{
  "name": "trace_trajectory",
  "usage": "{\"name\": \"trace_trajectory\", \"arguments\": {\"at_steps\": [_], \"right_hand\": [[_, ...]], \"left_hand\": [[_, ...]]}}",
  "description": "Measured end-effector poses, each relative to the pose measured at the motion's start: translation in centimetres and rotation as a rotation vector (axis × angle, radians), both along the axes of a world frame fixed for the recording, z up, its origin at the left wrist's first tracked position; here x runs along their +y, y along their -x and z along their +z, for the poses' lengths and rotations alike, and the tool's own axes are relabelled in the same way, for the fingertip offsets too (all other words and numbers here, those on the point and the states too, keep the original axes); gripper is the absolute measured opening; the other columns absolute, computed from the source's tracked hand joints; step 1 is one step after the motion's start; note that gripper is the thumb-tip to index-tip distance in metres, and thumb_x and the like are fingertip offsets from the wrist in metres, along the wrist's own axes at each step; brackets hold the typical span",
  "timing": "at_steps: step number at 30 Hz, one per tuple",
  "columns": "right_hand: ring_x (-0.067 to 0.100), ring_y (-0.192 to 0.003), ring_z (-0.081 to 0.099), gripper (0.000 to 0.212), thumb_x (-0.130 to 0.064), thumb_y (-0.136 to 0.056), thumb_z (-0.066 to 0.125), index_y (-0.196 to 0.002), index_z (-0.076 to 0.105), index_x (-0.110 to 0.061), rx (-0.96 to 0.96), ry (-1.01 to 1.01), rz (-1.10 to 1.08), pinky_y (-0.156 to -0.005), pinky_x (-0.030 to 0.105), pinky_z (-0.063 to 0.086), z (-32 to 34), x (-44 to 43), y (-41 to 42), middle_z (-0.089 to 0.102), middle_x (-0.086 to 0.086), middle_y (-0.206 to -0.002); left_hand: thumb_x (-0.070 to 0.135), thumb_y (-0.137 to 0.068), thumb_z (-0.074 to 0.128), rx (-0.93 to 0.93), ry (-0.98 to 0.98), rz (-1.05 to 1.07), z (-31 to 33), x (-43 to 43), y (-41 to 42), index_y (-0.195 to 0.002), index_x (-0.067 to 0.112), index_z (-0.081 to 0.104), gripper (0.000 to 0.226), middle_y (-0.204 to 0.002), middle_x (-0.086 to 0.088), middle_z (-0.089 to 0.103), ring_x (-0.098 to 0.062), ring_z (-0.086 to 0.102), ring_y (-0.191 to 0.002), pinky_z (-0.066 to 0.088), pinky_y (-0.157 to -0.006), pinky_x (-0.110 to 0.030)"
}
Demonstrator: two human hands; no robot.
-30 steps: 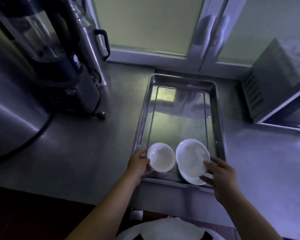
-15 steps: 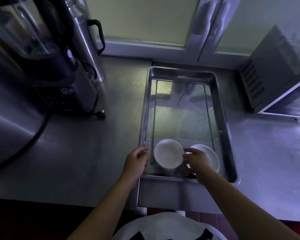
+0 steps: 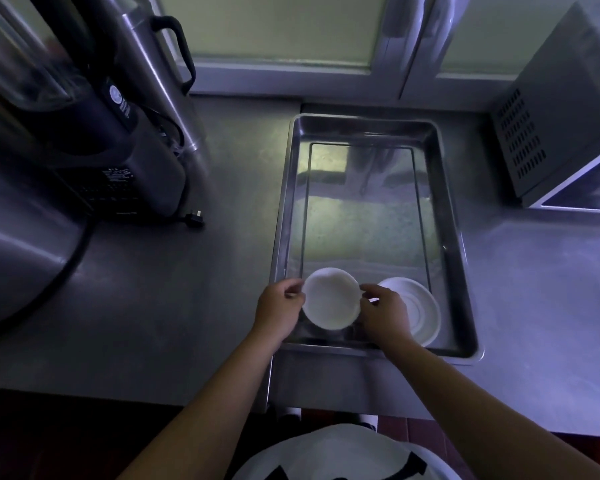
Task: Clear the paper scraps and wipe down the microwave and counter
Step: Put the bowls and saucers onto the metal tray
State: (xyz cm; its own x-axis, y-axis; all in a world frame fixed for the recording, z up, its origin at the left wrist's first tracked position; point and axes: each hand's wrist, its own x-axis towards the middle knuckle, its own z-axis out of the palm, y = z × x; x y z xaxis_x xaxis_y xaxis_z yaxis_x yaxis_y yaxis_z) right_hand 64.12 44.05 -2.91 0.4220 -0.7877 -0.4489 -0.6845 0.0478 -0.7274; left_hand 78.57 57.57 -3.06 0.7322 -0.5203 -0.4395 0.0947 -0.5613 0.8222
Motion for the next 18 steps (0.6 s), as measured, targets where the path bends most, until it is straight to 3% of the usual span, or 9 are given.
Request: {"name": "trace_trajectory", "arguments": {"at_steps": [6,11,14,18], "right_hand": [[0.021,-0.087,0.068,0.033,-0.011,-0.089,0.056,-0.113,0.076,-0.022,0.007,0.021,-0.010,-0.080,0.038,0.058,-0.4,-1.3,-0.4,0.075,0.001,-0.098],[0.024,-0.084,0.070,0.031,-0.013,-0.086,0.057,-0.107,0.078,-0.025,0.011,-0.056,0.009,-0.076,0.045,0.062,-0.5,-2.5,-0.9,0.075,0.001,-0.097],[0.021,-0.083,0.069,0.031,-0.012,-0.085,0.058,-0.103,0.079,-0.026,0.038,0.006,0.080,-0.074,0.036,0.059,-0.4,-3.1,-1.4,0.077,0.000,-0.095],[0.015,-0.079,0.066,0.029,-0.013,-0.087,0.059,-0.106,0.079,-0.023,0.035,-0.012,0.117,-0.064,0.022,0.047,-0.6,-3.4,-1.3,0.077,-0.001,-0.097]], "left_hand": [[0.007,-0.088,0.067,0.024,0.003,0.124,-0.4,-0.3,1.1,-0.099,0.036,0.072,0.031,-0.094,0.007,0.073,-0.021,0.070,-0.086,0.061,-0.076,-0.041],[-0.001,-0.087,0.066,0.108,-0.012,0.191,-0.7,-0.5,2.0,-0.087,0.034,0.067,0.035,-0.095,-0.006,0.073,-0.028,0.070,-0.086,0.062,-0.075,-0.044],[-0.007,-0.083,0.064,0.125,0.007,0.213,-0.7,-0.4,2.3,-0.085,0.030,0.067,0.037,-0.090,-0.006,0.071,-0.029,0.068,-0.085,0.062,-0.070,-0.041],[-0.006,-0.086,0.062,0.147,0.020,0.213,-0.7,-0.3,2.9,-0.081,0.038,0.068,0.044,-0.089,-0.003,0.072,-0.025,0.069,-0.080,0.061,-0.069,-0.043]]}}
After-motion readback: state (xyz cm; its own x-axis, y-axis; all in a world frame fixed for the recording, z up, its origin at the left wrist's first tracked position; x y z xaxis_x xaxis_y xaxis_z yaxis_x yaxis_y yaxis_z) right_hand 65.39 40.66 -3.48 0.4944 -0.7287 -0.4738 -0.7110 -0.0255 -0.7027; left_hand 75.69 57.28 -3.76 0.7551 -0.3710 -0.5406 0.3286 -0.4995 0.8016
